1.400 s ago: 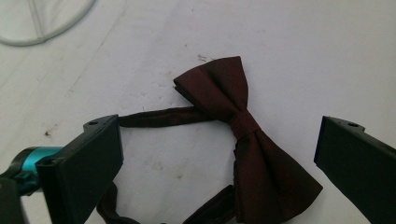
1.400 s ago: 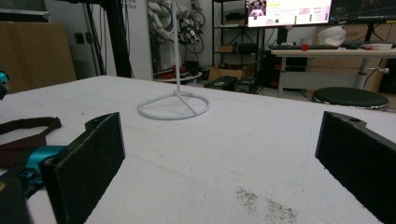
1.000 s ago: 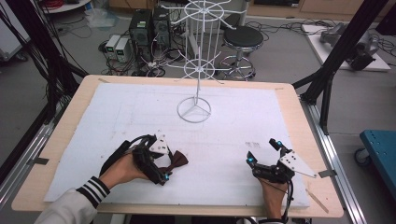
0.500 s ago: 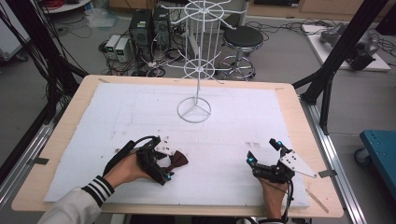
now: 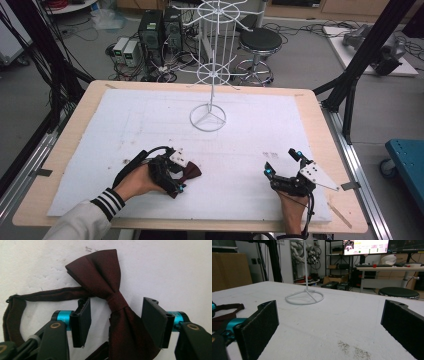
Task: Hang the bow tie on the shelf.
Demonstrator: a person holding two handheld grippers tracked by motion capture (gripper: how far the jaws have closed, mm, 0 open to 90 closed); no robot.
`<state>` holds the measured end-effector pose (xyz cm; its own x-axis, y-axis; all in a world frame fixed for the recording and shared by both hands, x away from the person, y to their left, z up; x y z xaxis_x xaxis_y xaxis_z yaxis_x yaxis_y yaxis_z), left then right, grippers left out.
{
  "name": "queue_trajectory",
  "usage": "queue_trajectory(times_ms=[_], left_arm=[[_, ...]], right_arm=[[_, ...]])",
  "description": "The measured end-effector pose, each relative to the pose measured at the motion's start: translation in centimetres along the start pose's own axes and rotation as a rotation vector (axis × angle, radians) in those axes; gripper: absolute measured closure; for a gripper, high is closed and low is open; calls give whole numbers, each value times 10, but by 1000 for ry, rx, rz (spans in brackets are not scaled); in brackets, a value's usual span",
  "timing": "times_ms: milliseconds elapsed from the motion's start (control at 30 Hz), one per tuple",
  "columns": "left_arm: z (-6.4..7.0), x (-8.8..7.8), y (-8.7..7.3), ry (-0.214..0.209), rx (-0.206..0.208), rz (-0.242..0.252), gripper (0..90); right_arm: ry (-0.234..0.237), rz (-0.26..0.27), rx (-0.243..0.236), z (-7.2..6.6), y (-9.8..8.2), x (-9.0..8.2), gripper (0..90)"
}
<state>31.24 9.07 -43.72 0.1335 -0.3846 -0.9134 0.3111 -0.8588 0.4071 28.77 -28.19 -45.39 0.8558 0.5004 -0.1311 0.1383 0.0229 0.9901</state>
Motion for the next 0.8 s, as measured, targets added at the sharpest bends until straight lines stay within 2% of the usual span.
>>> queue_trajectory(times_ms=[67, 100, 200, 267, 433, 533, 700, 800], left_arm=[[0, 1, 0, -5, -3, -14, 447], [1, 1, 1, -7, -18, -11, 460], [1, 1, 1, -3, -17, -22, 504], [2, 2, 2, -13, -29, -35, 566], [1, 2, 2, 30, -40, -67, 729], [3, 1, 2, 48, -21, -60, 752], [1, -2, 1, 57, -25, -38, 758], [0, -5, 2, 60, -36, -9, 758]], right_arm=[[0, 1, 1, 0, 0, 0, 7], [0, 0, 0, 0, 0, 0, 7], [0, 0, 0, 0, 0, 0, 7], [0, 1, -2, 0, 0, 0, 7], [0, 0, 0, 0, 0, 0, 7], [1, 1, 0, 0, 0, 0, 7], [-1, 1, -3, 0, 0, 0, 7], [-1, 1, -2, 0, 0, 0, 7]])
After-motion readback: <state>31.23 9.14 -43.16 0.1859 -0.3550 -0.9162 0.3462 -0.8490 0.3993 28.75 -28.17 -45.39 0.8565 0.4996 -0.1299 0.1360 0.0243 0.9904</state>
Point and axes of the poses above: each handheld gripper's, and its own axes: x roughly forward along the jaws, y roughly out of its top, z roughly to its right, the point moved 3 cm from there along x, roughly forward along the jaws, and after that the axes turned 5 degrees about -z, right-handed, at the moved point
